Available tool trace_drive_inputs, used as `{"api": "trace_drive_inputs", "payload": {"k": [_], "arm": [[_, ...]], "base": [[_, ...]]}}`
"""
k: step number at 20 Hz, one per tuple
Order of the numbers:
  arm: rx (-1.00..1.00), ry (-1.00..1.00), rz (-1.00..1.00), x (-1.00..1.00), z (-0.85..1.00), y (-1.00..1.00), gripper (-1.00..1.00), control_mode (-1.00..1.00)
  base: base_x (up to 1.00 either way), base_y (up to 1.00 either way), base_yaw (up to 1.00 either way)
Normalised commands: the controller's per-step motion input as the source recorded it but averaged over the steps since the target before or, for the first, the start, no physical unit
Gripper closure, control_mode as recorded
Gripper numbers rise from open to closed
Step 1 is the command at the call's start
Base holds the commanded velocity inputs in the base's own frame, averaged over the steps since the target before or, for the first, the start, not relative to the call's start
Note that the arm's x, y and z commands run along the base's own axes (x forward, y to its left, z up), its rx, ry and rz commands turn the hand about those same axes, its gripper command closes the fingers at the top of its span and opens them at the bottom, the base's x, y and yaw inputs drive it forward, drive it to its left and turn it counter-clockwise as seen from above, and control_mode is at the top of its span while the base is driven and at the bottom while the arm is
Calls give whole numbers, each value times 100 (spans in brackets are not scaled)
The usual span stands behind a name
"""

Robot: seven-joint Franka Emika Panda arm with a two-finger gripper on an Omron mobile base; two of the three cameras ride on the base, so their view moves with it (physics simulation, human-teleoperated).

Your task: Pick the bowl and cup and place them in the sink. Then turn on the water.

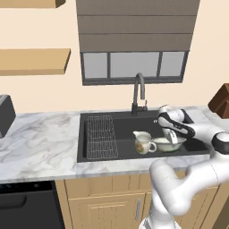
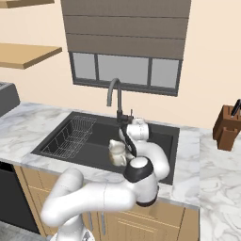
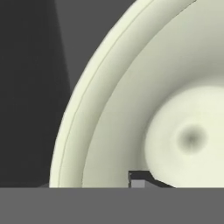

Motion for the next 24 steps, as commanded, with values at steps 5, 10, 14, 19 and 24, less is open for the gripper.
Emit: {"api": "trace_drive_inputs", "payload": {"k": [5,10,14,19,24], "arm": [[0,-12,0,-15,-34,0,100,-100],[0,-13,0,-13,-42,0,100,-100],[0,-9,0,-7,-28,0,100,-100],[0,-2,0,0,-3,0,100,-100],[0,0,0,0,0,0,100,-100]], "base": [[0,0,0],[0,0,0],[0,0,0],[0,0,0],[0,0,0]]}}
